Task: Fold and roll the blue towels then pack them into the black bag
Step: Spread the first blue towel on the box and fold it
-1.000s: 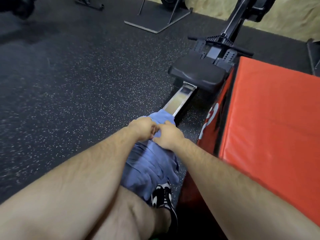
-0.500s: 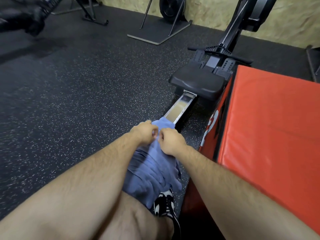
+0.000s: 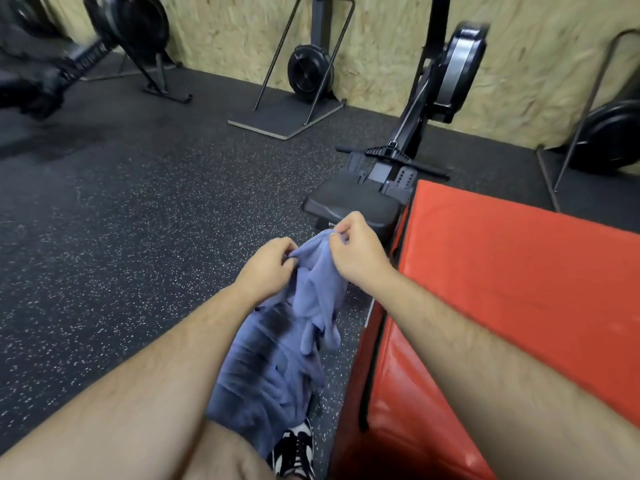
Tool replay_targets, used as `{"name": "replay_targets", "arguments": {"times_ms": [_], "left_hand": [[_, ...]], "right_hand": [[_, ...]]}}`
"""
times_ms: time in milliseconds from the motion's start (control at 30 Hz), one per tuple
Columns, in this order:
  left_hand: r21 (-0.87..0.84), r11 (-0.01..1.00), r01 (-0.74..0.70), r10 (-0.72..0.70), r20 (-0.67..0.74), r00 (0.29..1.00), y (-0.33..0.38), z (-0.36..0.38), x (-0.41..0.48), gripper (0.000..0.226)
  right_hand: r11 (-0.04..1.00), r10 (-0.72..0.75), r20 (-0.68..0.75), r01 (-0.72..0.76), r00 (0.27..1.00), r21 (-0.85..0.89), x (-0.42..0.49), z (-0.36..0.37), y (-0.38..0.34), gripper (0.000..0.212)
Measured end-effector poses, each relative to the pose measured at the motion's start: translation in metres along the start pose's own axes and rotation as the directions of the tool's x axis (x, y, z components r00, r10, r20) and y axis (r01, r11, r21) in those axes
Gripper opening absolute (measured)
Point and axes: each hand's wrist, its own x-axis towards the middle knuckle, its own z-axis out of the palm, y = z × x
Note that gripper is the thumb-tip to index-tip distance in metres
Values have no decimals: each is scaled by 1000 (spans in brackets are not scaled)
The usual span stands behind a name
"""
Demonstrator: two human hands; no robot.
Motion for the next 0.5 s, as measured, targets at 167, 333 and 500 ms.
{"name": "replay_targets", "arguments": {"times_ms": [167,333,500], "left_hand": [[-191,975,-117,67,-250,966,91,-14,12,22],[-425,879,-217,122,-239,963,196,-12,24,28],[-355,860,-365,346,-119,931,302,-9,44,29]], "right_hand": [[999,32,1,-32,999,5,-3,-72,-9,19],[999,2,-152,-7,988,-31,-15,-157,-16,28],[998,35,-341,-17,939,56,-36,-256,-17,8]]}}
